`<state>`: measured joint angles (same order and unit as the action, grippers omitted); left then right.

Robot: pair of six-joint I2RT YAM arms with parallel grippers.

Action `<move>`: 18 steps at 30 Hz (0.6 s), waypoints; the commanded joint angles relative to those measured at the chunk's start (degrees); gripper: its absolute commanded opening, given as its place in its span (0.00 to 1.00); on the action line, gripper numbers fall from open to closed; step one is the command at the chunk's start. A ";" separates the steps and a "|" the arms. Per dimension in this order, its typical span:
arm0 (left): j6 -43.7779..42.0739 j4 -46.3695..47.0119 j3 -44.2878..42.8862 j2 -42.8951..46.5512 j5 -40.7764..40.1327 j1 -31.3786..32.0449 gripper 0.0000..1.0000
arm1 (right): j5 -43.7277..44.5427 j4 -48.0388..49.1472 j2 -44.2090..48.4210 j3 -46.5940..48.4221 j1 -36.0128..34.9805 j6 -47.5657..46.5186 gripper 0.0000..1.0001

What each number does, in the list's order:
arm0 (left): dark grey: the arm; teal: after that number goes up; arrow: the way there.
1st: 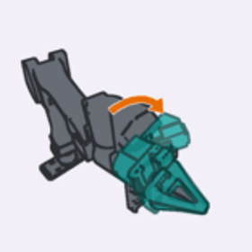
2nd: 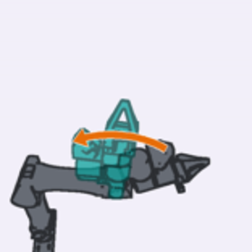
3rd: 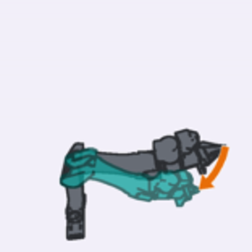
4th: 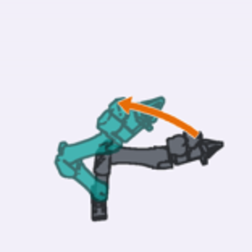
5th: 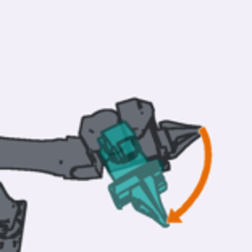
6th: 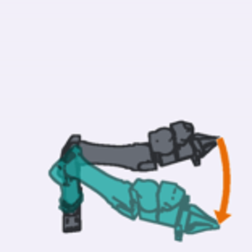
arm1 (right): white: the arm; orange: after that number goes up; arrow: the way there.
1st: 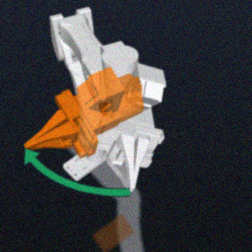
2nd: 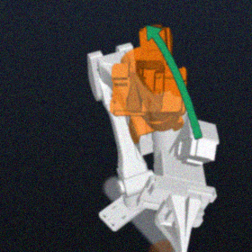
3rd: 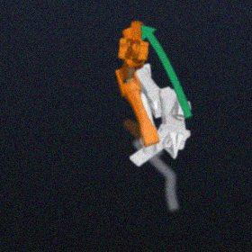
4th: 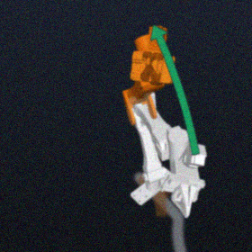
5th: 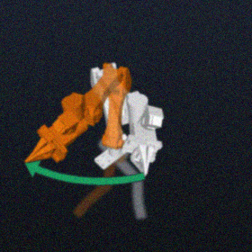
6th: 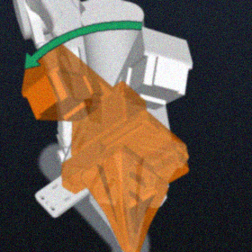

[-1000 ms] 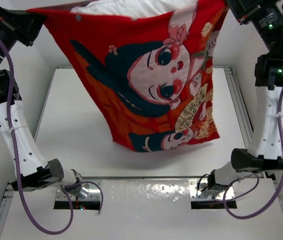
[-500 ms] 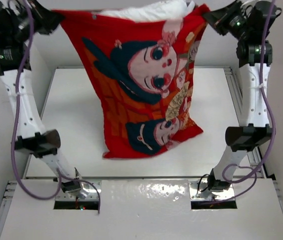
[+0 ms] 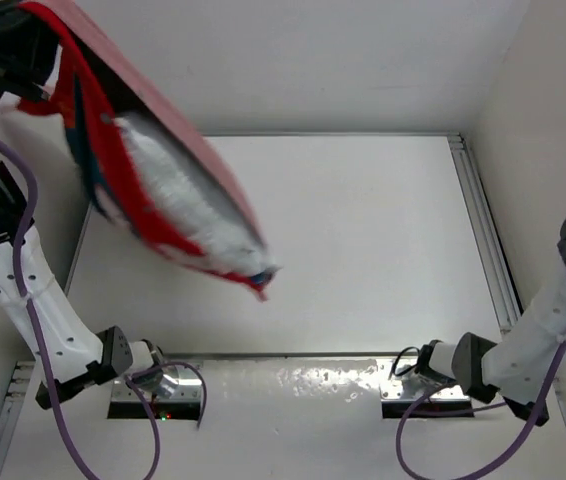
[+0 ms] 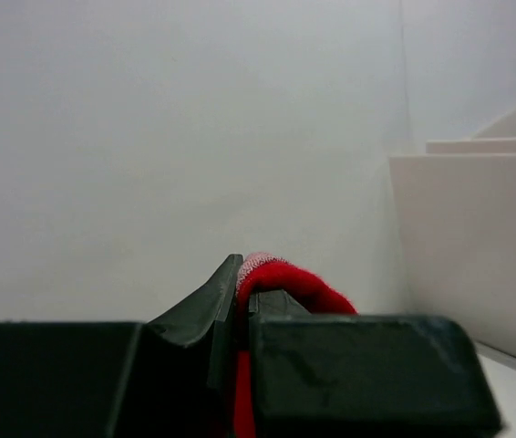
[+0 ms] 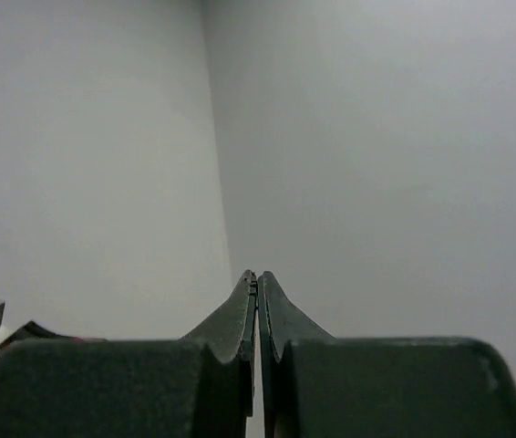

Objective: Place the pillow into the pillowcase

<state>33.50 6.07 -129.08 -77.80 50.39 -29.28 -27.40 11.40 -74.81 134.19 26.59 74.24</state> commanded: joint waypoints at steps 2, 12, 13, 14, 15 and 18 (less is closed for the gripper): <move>-0.28 8.22 9.43 1.67 -2.66 3.16 0.00 | -6.95 4.01 -5.72 -16.35 0.13 7.22 0.00; -3.09 2.28 3.93 -2.62 -7.58 8.61 0.00 | -20.76 0.49 -2.36 -27.51 -0.57 9.27 0.63; -2.91 2.81 3.22 -3.66 -8.02 9.15 0.00 | -20.77 -1.53 -3.93 -25.84 -0.66 8.48 0.67; -2.56 2.55 2.78 -4.28 -9.07 9.85 0.00 | -21.11 -4.34 -5.16 -21.73 -0.84 8.29 0.71; -2.47 1.94 2.17 -4.90 -9.60 11.16 0.00 | -21.29 -5.50 -6.57 -19.69 -0.92 8.73 0.73; -3.43 -2.28 -0.56 -7.88 -11.27 13.89 0.00 | -20.60 -13.21 -12.45 -12.13 -2.85 4.54 0.78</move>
<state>30.20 -0.51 -124.36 -86.13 44.51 -18.22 -46.26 3.18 -85.25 115.09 25.43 82.56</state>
